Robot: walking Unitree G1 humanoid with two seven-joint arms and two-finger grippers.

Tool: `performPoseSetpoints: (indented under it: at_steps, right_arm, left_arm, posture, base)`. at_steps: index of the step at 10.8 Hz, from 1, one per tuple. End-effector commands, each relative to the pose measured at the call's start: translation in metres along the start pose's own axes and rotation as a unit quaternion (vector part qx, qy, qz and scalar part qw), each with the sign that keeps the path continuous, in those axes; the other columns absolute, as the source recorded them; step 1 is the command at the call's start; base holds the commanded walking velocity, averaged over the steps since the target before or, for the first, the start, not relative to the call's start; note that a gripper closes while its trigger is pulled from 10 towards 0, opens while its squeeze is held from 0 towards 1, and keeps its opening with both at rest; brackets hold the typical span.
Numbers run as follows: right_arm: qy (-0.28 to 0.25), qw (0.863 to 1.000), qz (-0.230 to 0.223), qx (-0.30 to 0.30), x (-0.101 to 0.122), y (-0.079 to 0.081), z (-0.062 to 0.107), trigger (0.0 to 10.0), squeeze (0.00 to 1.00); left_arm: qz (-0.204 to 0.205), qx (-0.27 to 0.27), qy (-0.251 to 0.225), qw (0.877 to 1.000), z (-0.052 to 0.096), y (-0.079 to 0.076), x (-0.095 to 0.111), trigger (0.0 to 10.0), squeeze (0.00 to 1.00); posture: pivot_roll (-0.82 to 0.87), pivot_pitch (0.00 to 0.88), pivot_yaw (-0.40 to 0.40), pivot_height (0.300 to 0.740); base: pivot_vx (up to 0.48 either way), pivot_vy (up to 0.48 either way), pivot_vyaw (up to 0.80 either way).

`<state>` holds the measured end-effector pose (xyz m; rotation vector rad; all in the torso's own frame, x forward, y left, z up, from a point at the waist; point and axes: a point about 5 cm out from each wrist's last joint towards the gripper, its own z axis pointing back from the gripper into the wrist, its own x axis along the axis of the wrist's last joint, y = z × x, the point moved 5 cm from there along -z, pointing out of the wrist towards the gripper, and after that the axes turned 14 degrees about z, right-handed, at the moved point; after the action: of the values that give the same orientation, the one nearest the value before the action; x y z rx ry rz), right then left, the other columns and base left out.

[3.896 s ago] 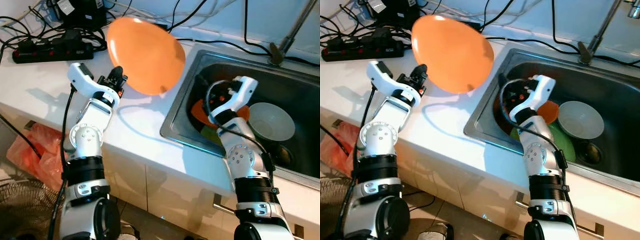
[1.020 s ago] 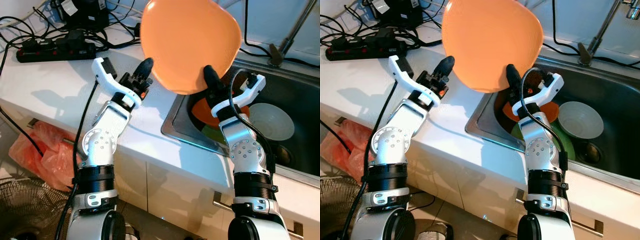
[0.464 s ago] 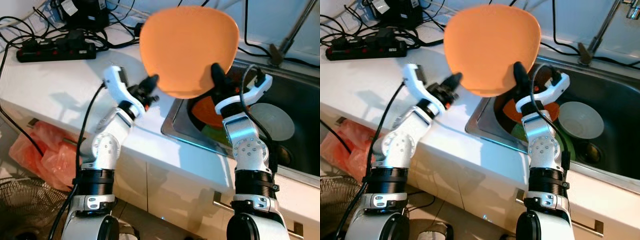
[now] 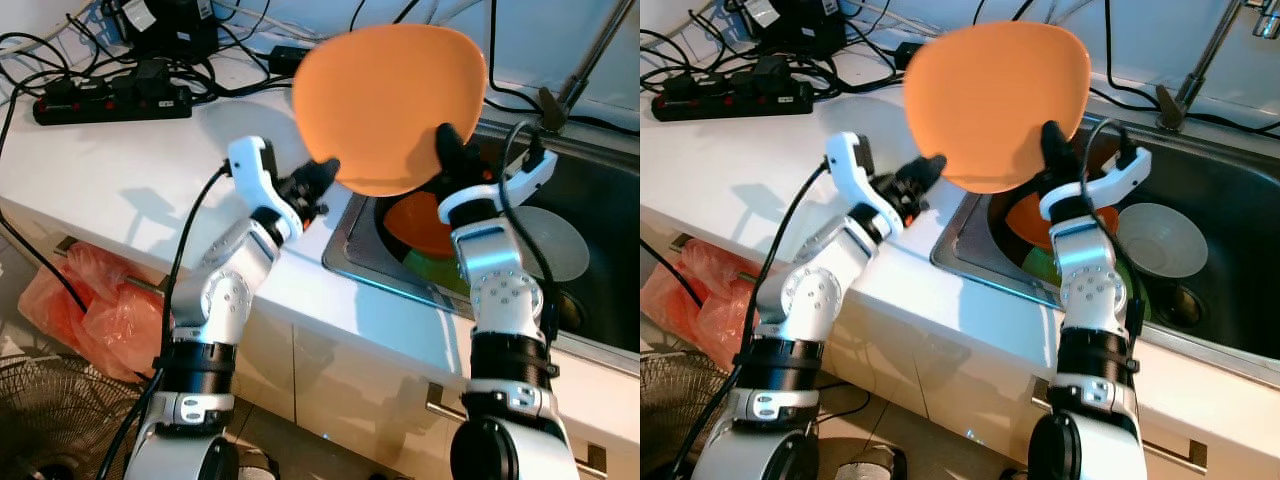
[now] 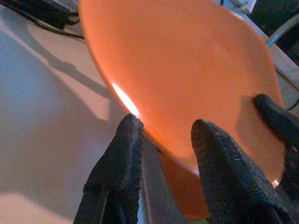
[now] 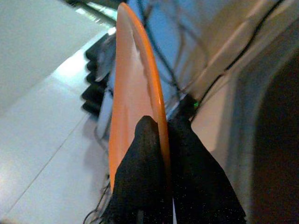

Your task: Kitchen organization

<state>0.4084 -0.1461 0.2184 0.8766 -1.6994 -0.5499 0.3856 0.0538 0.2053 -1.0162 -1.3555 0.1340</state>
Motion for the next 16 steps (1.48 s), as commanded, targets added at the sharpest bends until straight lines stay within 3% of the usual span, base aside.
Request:
performPoseSetpoints:
  at_steps: [1, 7, 9, 10, 11, 13, 15, 16]
  right_arm:
    - [-0.033, 0.999, -0.016, -0.01, 0.016, 0.0, -0.005, 0.0, 0.0]
    - [-0.091, 0.992, -0.043, -0.079, 0.045, -0.029, -0.004, 0.0, 0.0]
    - [-0.107, 0.986, 0.008, -0.126, 0.057, -0.051, 0.003, 0.0, 0.0]
    - [-0.111, 0.985, 0.014, -0.134, 0.058, -0.055, 0.004, 0.0, 0.0]
    - [-0.122, 0.979, 0.044, -0.157, 0.067, -0.064, 0.008, 9.6, 0.0]
    - [-0.161, 0.961, 0.116, -0.192, 0.094, -0.076, 0.016, 10.0, 0.0]
    - [-0.159, 0.957, 0.143, -0.195, 0.098, -0.078, 0.017, 10.0, 0.0]
    - [-0.142, 0.951, 0.195, -0.192, 0.094, -0.078, 0.017, 10.0, 0.0]
  left_arm:
    - [-0.015, -0.014, 0.007, 1.0, 0.001, -0.006, -0.002, 10.0, 0.0]
    - [-0.041, -0.024, 0.028, 0.998, 0.003, -0.008, -0.012, 10.0, 0.0]
    - [-0.065, -0.006, 0.028, 0.997, 0.005, 0.0, -0.012, 10.0, 0.0]
    - [-0.071, -0.001, 0.026, 0.997, 0.006, 0.003, -0.011, 10.0, 0.0]
    - [-0.089, 0.017, 0.023, 0.996, 0.008, 0.011, -0.008, 10.0, 0.0]
    - [-0.114, 0.044, 0.021, 0.992, 0.016, 0.026, -0.001, 10.0, 0.0]
    - [-0.119, 0.05, 0.02, 0.991, 0.019, 0.03, 0.001, 10.0, 0.0]
    - [-0.127, 0.055, 0.019, 0.99, 0.02, 0.033, 0.002, 10.0, 0.0]
  posture:
    - [0.22, 0.094, -0.015, 0.74]
    - [0.21, 0.084, -0.012, 0.74]
    - [0.22, 0.082, -0.011, 0.74]
    - [0.22, 0.082, -0.011, 0.74]
    - [0.22, 0.081, -0.011, 0.74]
    - [0.22, 0.087, -0.013, 0.74]
    - [0.22, 0.093, -0.015, 0.74]
    - [0.22, 0.097, -0.018, 0.74]
  base:
    - [0.0, 0.0, 0.0]
    - [0.0, 0.0, 0.0]
    - [0.0, 0.0, 0.0]
    - [0.0, 0.0, 0.0]
    - [0.0, 0.0, 0.0]
    - [0.0, 0.0, 0.0]
    - [0.0, 0.0, 0.0]
    - [0.0, 0.0, 0.0]
